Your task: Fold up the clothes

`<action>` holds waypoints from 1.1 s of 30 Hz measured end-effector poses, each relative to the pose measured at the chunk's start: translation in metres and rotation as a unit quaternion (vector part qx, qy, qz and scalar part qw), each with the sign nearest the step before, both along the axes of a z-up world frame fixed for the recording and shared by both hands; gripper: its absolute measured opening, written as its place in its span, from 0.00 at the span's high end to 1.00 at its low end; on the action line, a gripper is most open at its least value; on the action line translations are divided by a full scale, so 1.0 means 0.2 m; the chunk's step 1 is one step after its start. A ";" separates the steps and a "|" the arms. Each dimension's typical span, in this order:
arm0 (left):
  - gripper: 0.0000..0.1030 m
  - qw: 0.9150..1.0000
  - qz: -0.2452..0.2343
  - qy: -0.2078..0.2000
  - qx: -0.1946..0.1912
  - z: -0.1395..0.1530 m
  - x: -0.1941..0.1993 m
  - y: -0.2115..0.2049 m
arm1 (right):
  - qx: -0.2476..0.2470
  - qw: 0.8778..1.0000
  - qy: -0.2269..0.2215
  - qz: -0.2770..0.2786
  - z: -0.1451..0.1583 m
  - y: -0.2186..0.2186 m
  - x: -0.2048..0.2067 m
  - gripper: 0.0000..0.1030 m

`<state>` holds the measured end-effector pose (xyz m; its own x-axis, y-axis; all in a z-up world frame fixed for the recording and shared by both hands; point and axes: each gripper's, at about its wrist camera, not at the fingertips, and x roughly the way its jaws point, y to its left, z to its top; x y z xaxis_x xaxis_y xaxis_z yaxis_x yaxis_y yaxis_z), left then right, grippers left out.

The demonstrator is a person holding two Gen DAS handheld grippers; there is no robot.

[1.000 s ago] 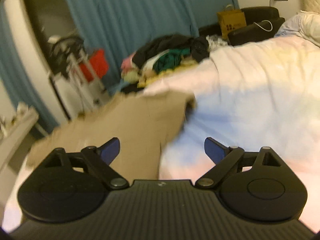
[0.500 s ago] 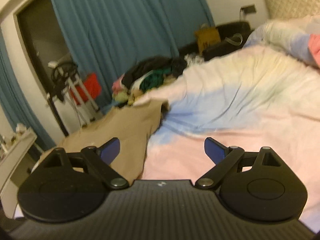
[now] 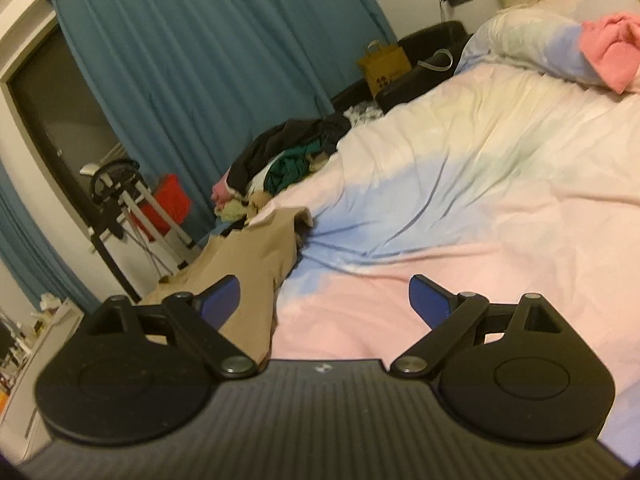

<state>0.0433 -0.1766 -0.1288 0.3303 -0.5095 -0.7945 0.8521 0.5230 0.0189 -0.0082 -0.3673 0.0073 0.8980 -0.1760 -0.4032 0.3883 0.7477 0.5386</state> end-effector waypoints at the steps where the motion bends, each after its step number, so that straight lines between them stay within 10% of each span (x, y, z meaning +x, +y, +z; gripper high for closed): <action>1: 0.77 1.000 0.000 -0.004 -0.004 0.00 0.00 0.01 | 0.002 1.000 0.001 0.001 0.00 0.00 0.01 0.10; 3: 0.94 1.000 -0.001 -0.013 -0.020 0.02 -0.01 0.04 | 0.005 1.000 0.003 0.002 -0.01 0.00 0.01 0.10; 10: 0.96 0.994 -0.033 -0.014 -0.100 0.14 -0.08 0.13 | 0.000 0.999 -0.036 -0.010 0.02 0.00 -0.04 0.10; 17: 0.92 0.997 -0.012 0.051 -0.063 0.00 -0.04 0.11 | -0.020 0.998 -0.048 0.023 0.04 0.05 -0.01 0.10; 25: 0.20 0.992 0.082 0.030 -0.095 0.33 0.04 0.37 | 0.091 0.990 -0.070 0.085 0.00 0.00 0.21 0.09; 33: 0.13 0.946 0.268 -0.021 -0.181 0.49 0.32 0.80 | 0.177 0.975 -0.056 0.118 -0.22 -0.09 0.93 0.09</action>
